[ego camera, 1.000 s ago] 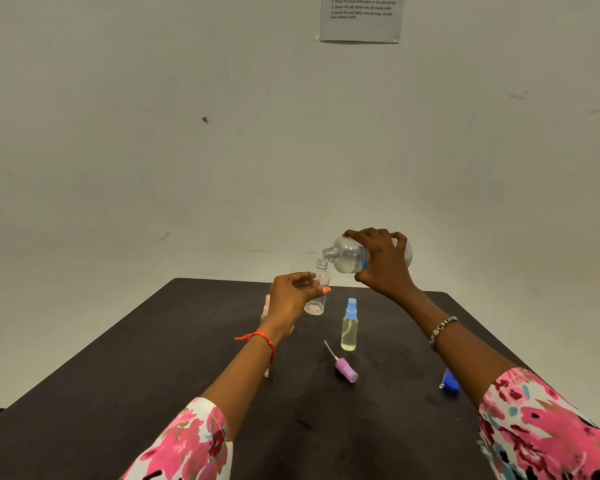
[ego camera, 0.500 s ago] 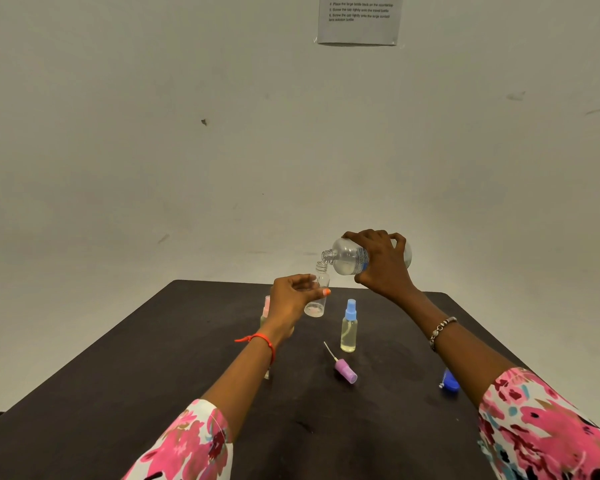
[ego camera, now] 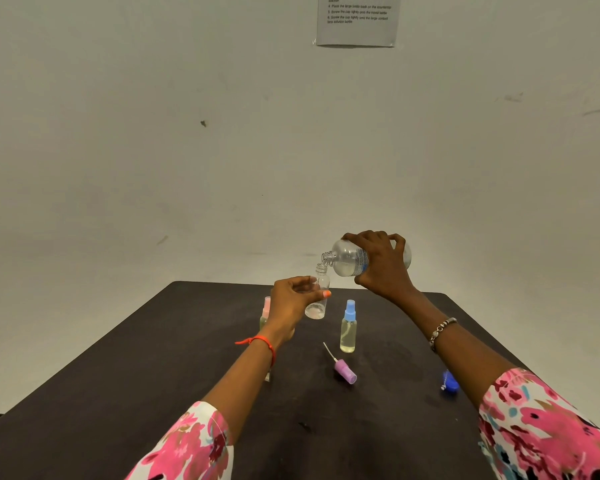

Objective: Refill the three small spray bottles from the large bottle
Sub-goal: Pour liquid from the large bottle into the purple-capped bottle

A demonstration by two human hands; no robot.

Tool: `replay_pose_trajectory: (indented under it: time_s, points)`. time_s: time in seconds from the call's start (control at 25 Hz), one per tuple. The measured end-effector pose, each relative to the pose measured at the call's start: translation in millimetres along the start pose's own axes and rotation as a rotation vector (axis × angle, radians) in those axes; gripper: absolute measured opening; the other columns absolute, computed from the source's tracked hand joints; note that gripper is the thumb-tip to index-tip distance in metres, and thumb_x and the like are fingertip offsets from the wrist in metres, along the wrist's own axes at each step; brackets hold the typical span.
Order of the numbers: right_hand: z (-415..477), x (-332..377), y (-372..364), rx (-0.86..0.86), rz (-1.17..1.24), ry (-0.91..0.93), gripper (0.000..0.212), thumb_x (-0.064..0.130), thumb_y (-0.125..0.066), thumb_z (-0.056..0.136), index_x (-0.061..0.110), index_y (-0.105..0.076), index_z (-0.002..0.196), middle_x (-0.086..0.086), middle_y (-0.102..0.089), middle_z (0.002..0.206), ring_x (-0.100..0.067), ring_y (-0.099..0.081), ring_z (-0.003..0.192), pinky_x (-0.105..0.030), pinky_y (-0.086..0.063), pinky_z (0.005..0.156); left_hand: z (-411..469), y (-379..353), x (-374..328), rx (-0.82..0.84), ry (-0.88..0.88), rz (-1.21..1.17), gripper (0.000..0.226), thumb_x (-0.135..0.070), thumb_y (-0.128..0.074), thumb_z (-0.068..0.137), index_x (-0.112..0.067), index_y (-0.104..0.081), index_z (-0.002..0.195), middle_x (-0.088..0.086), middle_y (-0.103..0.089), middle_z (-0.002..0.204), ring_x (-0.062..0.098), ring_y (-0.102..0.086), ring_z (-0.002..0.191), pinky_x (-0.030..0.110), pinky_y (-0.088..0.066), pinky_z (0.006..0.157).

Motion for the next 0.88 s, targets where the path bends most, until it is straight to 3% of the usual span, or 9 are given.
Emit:
replay_pose_trajectory:
  time_s: [0.6, 0.88]
  points:
    - [-1.0, 2.5, -3.7, -0.001, 0.005, 0.011, 0.07, 0.01, -0.072, 0.055, 0.025, -0.054, 0.122, -0.004, -0.06, 0.113, -0.026, -0.052, 0.109, -0.046, -0.022, 0.097, 0.0, 1.9, 4.0, -0.003, 0.016, 0.009, 0.05, -0.005, -0.075, 0.071, -0.001, -0.058, 0.118, 0.015, -0.063, 0.119, 0.015, -0.057, 0.096, 0.027, -0.048, 0.086]
    - [-2.2, 3.9, -3.2, 0.009, 0.009, 0.011, 0.07, 0.011, -0.072, 0.057, 0.025, -0.053, 0.123, -0.004, -0.06, 0.115, -0.025, -0.051, 0.111, -0.045, -0.021, 0.098, 0.3, 3.6, 5.9, -0.002, 0.013, 0.005, 0.05, -0.005, -0.076, 0.07, 0.0, -0.059, 0.116, 0.01, -0.065, 0.11, 0.015, -0.059, 0.094, 0.023, -0.049, 0.082]
Point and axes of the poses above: each hand's wrist, its own z-axis towards the middle knuckle, its own y-axis out of the back of the hand, x = y × z, the point moved 2 cm from there along z, towards the middle knuckle
